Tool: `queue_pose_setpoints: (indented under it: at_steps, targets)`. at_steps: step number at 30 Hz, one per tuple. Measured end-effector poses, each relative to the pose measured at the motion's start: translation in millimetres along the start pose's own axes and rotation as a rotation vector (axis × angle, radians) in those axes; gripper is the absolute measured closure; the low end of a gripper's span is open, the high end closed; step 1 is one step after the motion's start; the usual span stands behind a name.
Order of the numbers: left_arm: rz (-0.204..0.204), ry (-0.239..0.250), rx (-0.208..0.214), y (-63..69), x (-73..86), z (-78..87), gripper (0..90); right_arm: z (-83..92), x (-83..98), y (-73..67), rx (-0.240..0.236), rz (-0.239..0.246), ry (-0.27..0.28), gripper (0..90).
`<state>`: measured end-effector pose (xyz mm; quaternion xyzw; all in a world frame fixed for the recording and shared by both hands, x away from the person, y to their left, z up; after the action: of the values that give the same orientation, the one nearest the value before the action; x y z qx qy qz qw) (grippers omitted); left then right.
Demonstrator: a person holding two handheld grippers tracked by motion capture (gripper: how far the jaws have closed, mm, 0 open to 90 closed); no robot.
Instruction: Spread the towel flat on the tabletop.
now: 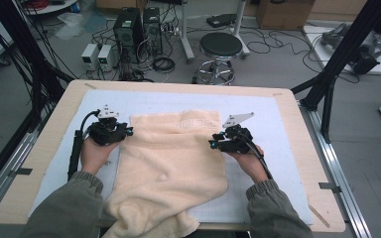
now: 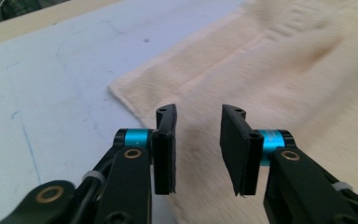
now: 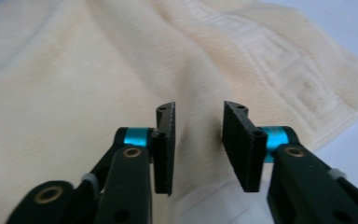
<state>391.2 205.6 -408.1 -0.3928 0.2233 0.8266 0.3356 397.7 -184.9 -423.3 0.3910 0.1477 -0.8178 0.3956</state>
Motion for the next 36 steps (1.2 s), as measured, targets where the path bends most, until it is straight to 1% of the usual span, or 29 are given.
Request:
queue_pose_setpoints:
  at_steps: [1,3,4,5,6,9,10,11,13,14,15,17,18,19,20,21,22,23,24,25,27,29,30,31,32,33,34,35,36]
  targets:
    - [-0.015,-0.006,0.020,5.2,2.0,3.5,60.9,7.4,1.4,-5.8,-0.007,0.015,0.004,58.7]
    - [-0.057,-0.020,0.066,20.8,9.8,11.9,57.5,20.9,5.6,-16.7,-0.023,0.036,0.013,56.7]
    - [-0.089,-0.032,0.090,31.1,15.4,16.8,57.1,26.0,7.8,-21.3,-0.032,0.046,0.018,55.9]
    - [-0.096,-0.025,0.101,37.7,19.1,19.9,55.3,34.5,11.6,-28.8,-0.022,0.068,0.025,55.1]
    - [-0.117,-0.017,0.131,47.6,25.0,25.6,53.9,39.5,14.2,-33.5,-0.029,0.073,0.028,55.0]
    - [-0.138,-0.001,0.193,68.7,36.6,35.1,51.8,53.9,23.1,-51.0,-0.075,0.103,0.057,52.7]
    - [-0.143,0.009,0.234,79.6,41.6,38.3,50.9,56.7,26.0,-58.0,-0.103,0.108,0.066,51.9]
    - [-0.160,0.006,0.262,87.9,45.4,40.7,49.9,58.9,29.6,-67.0,-0.143,0.123,0.071,50.7]
    - [-0.188,0.003,0.310,101.5,51.8,43.7,47.1,60.3,36.2,-81.3,-0.185,0.165,0.060,49.2]
    - [-0.201,-0.006,0.353,109.9,56.2,44.7,45.3,59.9,38.8,-85.5,-0.198,0.179,0.058,48.6]
    - [-0.205,-0.013,0.372,114.4,58.9,44.7,44.3,58.3,43.2,-91.8,-0.226,0.197,0.049,48.4]
    - [-0.239,-0.053,0.423,121.6,66.3,42.4,42.4,53.7,49.0,-96.9,-0.233,0.216,0.031,48.7]
    - [-0.237,-0.077,0.446,122.6,69.3,39.9,42.3,49.2,52.2,-99.7,-0.248,0.215,0.010,51.7]
    - [-0.243,-0.101,0.466,122.8,72.3,37.3,46.3,45.8,53.9,-100.9,-0.256,0.221,-0.004,60.9]
    - [-0.258,-0.128,0.469,122.6,74.9,35.0,59.2,43.2,54.3,-102.7,-0.262,0.238,-0.017,71.5]
    - [-0.268,-0.155,0.463,122.3,76.5,32.3,72.0,41.3,53.0,-104.1,-0.263,0.256,-0.027,79.8]
    - [-0.273,-0.171,0.462,122.5,77.2,30.4,80.6,40.0,49.7,-105.1,-0.270,0.260,-0.027,82.1]
    - [-0.286,-0.178,0.431,121.9,76.8,28.5,86.8,39.9,45.9,-105.1,-0.269,0.264,-0.028,82.3]
    - [-0.281,-0.174,0.407,119.1,74.8,28.4,88.6,39.7,37.3,-103.9,-0.247,0.267,-0.016,82.6]
    - [-0.273,-0.159,0.379,113.9,71.4,29.7,89.4,39.4,29.0,-101.6,-0.233,0.265,0.000,82.7]
    - [-0.235,-0.113,0.315,100.1,64.1,34.2,89.6,36.9,11.4,-94.1,-0.188,0.260,0.029,82.7]
    - [-0.187,-0.066,0.229,77.8,55.1,40.7,89.6,29.9,-3.5,-86.2,-0.157,0.250,0.031,82.6]
    - [-0.151,-0.043,0.178,63.4,50.5,44.2,89.6,23.8,-11.0,-81.8,-0.142,0.234,0.031,82.6]
    - [-0.124,-0.025,0.160,55.1,48.3,45.7,89.6,14.8,-19.8,-76.8,-0.129,0.211,0.025,82.5]
    - [-0.077,-0.001,0.152,46.6,46.1,47.4,89.6,8.6,-24.7,-74.3,-0.123,0.202,0.023,82.5]
    - [-0.043,0.022,0.162,41.8,44.2,48.5,89.3,0.1,-30.9,-71.7,-0.118,0.193,0.022,82.5]
    - [-0.023,0.039,0.172,41.9,42.0,49.1,83.7,-9.0,-36.4,-70.1,-0.112,0.179,0.012,82.5]
    - [-0.032,0.042,0.198,46.3,40.9,48.7,74.8,-22.2,-41.8,-68.0,-0.105,0.177,-0.011,82.4]
    - [-0.058,0.034,0.222,53.1,40.9,47.7,69.7,-33.3,-43.8,-66.6,-0.091,0.183,-0.030,82.4]
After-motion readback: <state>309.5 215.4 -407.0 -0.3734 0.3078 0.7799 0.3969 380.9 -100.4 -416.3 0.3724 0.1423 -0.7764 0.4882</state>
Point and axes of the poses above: each handheld gripper's, and its own axes: z roughly backward along the jaws, x roughly out of its underside, y roughly to its right, the point moved 3 cm from there along -z, roughly forward along the jaws, and after that the axes turned 10 degrees about x, right-handed, at the moved point
